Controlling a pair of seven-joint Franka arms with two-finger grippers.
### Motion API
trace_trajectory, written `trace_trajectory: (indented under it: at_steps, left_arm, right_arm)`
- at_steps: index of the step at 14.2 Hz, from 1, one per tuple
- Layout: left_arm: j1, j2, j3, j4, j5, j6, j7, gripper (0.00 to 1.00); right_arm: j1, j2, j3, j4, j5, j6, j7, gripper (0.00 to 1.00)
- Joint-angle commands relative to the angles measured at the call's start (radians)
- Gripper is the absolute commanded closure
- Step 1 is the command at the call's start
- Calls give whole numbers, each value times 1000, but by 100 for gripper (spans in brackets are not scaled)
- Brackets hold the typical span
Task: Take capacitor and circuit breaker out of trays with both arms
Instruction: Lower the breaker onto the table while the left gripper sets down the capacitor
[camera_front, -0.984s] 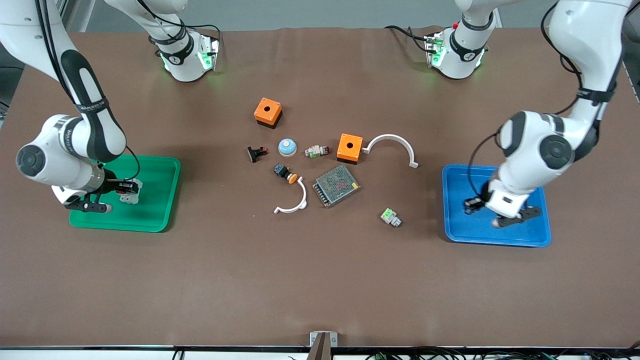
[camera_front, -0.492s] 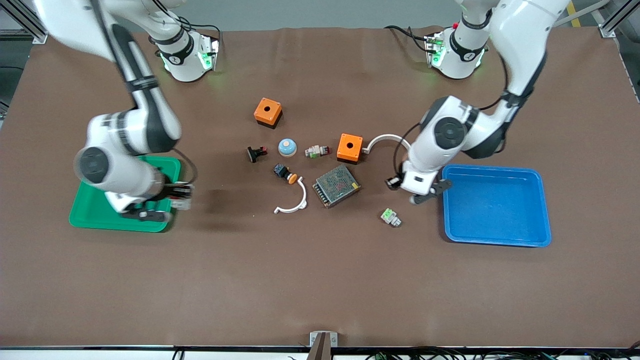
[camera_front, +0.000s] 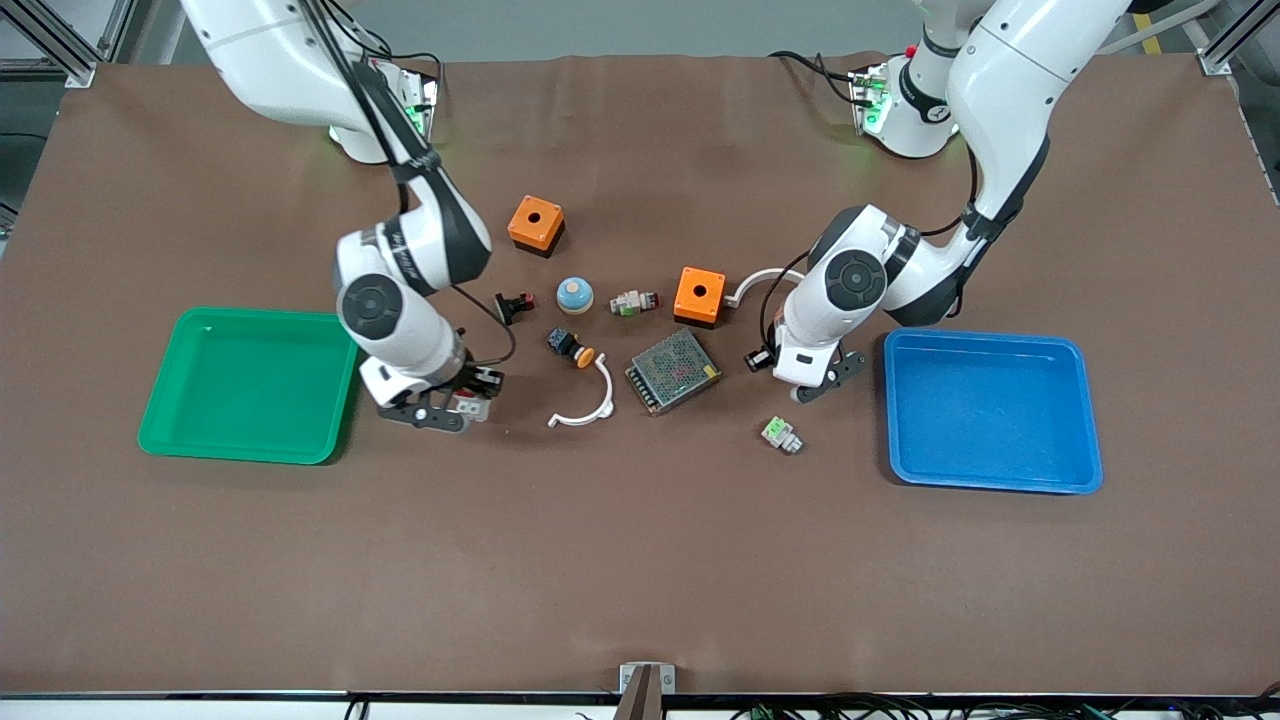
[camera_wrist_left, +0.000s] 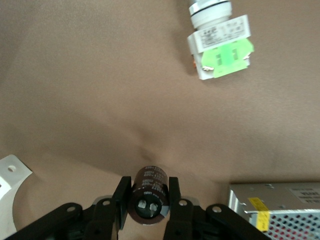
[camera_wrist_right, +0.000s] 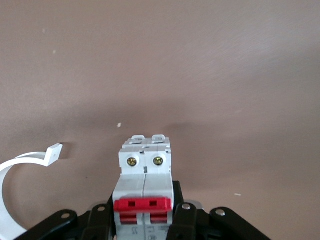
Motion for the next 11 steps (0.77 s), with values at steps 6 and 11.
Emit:
trace_trajectory:
  at_steps: [6, 11]
  left_arm:
    - [38, -91, 6, 116, 57, -102, -12, 0]
    - [93, -125, 4, 483, 201, -498, 42, 0]
  right_arm:
    - [85, 45, -13, 17, 23, 40, 72, 99]
    - [108, 86, -13, 57, 22, 48, 105, 99]
